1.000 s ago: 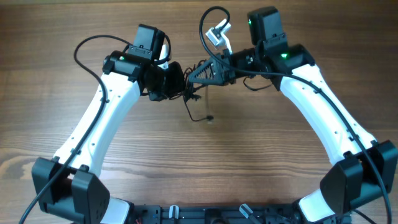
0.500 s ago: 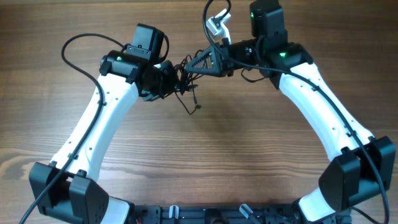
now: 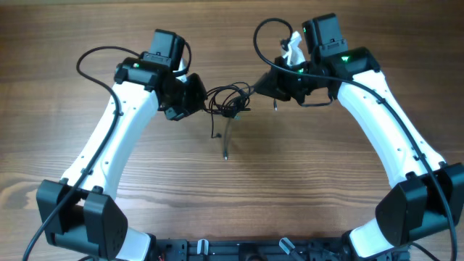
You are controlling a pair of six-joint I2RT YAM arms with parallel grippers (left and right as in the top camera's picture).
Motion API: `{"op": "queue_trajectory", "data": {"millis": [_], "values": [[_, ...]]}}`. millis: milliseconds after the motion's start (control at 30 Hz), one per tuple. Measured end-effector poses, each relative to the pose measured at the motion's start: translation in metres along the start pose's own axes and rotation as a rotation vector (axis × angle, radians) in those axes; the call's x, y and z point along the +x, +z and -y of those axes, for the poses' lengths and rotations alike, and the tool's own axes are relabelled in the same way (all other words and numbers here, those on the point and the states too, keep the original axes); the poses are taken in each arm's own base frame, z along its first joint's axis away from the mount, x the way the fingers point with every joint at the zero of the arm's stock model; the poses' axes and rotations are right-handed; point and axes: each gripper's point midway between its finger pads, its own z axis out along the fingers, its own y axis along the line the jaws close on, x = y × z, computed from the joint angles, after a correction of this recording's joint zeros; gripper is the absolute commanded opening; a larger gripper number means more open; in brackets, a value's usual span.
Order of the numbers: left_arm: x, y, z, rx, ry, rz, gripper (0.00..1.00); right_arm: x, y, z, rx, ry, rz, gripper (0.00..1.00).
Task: Untangle cables
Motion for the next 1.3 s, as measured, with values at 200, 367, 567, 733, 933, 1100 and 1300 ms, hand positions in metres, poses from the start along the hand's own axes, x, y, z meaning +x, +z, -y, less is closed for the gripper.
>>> {"op": "queue_trajectory", "data": {"millis": [200, 367, 567, 733, 933, 1100, 1300], "values": [[-0.003, -0.005, 0.006, 0.092, -0.032, -0.036, 0.04, -0.003, -0.003, 0.029, 0.149, 0.036, 0.042, 0.04], [0.001, -0.007, 0.018, 0.156, -0.027, -0.067, 0.04, -0.004, -0.011, 0.058, 0.309, 0.105, 0.089, 0.04], [-0.001, -0.006, 0.013, 0.131, -0.087, -0.055, 0.04, -0.006, -0.021, 0.078, 0.423, 0.147, 0.139, 0.13], [-0.012, -0.006, 0.0, 0.07, -0.156, -0.004, 0.04, -0.011, -0.028, 0.085, 0.434, 0.132, 0.147, 0.38], [-0.014, -0.005, 0.004, 0.077, -0.156, 0.008, 0.04, -0.008, -0.026, 0.079, 0.387, 0.06, 0.103, 0.57], [-0.009, -0.009, 0.052, 0.286, 0.021, -0.019, 0.04, 0.0, -0.017, 0.058, 0.269, -0.073, 0.027, 0.75], [0.01, -0.025, 0.103, 0.529, 0.161, -0.098, 0.04, 0.014, -0.005, 0.039, 0.183, -0.188, -0.038, 1.0]]}}
